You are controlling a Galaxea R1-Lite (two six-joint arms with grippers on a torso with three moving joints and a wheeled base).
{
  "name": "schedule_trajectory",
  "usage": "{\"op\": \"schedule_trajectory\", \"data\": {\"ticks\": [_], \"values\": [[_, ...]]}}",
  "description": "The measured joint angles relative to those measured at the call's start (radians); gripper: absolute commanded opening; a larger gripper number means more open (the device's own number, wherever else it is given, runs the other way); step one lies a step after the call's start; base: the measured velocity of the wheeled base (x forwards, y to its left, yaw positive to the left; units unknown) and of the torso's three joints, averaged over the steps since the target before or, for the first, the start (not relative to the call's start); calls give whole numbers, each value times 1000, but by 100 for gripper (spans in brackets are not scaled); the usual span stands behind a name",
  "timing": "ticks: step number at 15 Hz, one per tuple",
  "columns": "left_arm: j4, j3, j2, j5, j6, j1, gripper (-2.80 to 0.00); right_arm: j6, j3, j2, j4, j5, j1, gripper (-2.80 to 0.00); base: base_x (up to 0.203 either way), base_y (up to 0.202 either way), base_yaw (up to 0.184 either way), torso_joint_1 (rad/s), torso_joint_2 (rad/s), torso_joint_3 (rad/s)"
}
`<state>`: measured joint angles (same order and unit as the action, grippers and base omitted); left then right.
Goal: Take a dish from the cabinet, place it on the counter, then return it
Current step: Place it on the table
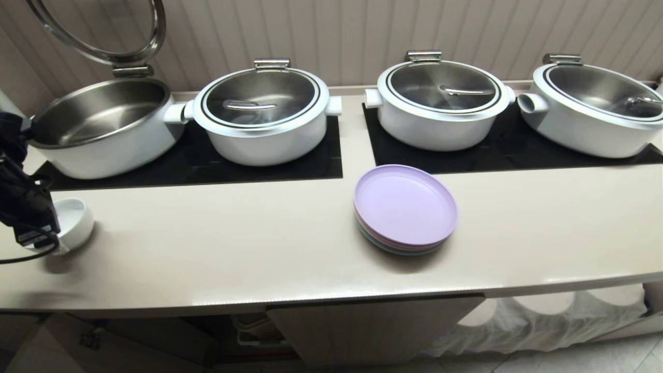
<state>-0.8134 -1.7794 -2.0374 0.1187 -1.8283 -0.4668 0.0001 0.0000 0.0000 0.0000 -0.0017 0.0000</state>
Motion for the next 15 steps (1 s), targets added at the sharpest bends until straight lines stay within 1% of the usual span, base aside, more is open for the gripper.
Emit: {"op": "schedule_trajectory", "data": {"ticks": [6, 9, 15], "values": [[0, -1, 7, -1, 26, 1, 0, 0, 0, 0, 0, 0, 0, -280, 0, 0, 0, 0, 0, 0], [0, -1, 20, -2, 28, 5, 0, 0, 0, 0, 0, 0, 0, -280, 0, 0, 0, 0, 0, 0], [-27, 11, 58, 0, 27, 47, 0, 0, 0, 0, 0, 0, 0, -280, 0, 0, 0, 0, 0, 0]]}}
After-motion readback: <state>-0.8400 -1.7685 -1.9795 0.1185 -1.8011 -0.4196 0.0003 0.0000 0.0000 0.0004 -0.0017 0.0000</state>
